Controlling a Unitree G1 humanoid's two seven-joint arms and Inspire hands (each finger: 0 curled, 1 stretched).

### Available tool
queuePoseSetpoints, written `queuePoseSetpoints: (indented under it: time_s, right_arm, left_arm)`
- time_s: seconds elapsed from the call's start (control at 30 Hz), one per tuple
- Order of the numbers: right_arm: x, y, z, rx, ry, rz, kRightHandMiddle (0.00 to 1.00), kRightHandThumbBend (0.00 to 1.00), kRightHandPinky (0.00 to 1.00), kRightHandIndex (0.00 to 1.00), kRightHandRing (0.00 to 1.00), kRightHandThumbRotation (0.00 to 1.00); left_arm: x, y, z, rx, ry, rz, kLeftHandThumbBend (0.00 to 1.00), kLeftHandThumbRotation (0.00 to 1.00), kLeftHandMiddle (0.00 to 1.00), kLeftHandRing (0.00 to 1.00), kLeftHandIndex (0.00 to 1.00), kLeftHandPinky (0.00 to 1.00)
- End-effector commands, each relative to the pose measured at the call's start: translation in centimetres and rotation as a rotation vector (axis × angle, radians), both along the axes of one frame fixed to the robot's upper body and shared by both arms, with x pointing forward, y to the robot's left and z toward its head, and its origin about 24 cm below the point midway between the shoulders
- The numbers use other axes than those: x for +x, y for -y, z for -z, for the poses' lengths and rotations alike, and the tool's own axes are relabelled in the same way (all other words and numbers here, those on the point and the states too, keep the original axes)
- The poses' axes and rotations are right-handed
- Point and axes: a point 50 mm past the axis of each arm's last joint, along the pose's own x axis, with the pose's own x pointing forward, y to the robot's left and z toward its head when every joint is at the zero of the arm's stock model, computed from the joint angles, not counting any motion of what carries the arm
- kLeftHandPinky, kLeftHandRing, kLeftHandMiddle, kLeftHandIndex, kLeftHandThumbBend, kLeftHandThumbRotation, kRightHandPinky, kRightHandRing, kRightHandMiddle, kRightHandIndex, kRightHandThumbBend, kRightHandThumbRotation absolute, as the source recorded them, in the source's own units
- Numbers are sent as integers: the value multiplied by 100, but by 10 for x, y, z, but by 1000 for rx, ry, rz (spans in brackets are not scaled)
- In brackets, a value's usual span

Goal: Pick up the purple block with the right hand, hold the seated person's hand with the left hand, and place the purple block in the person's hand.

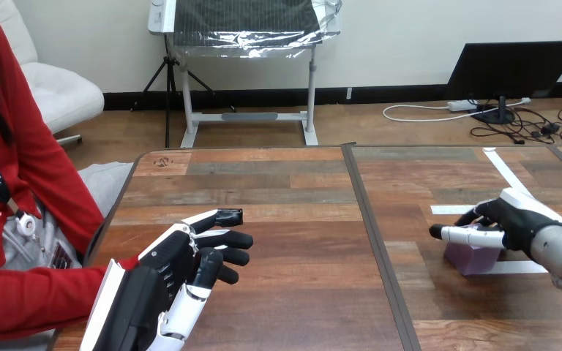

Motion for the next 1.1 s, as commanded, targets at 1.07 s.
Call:
queuePoseSetpoints:
  time_s: [1.07]
  right_arm:
    - [10, -4, -14, 69, -64, -17, 87, 69, 78, 85, 84, 48]
  left_arm:
    - [8, 0, -10, -8, 68, 15, 42, 80, 67, 63, 73, 55]
